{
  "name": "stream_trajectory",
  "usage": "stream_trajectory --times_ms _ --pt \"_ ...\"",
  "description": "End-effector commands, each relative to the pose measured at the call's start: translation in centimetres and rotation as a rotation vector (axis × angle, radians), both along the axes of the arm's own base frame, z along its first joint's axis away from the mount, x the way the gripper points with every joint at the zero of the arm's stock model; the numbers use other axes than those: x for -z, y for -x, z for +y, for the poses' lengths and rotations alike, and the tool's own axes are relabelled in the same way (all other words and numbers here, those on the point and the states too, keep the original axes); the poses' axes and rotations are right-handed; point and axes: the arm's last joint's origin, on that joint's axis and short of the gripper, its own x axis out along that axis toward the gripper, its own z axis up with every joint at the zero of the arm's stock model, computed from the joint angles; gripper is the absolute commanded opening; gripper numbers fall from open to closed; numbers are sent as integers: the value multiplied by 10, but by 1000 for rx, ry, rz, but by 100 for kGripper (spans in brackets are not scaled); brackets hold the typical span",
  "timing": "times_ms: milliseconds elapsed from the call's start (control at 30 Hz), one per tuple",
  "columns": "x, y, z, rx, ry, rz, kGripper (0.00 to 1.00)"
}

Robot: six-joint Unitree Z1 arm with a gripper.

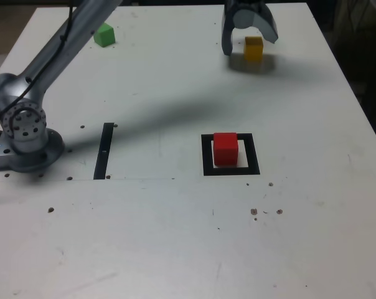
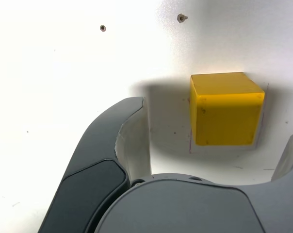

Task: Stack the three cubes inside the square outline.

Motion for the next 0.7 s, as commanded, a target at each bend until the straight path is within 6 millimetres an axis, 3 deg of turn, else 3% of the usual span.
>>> stream_trajectory --times_ms 0,367,667 --pt "4 -3 -1 2 2 5 96" --pt "10 -10 2 -17 -11 0 88" --pt "12 -13 1 -31 -27 2 65"
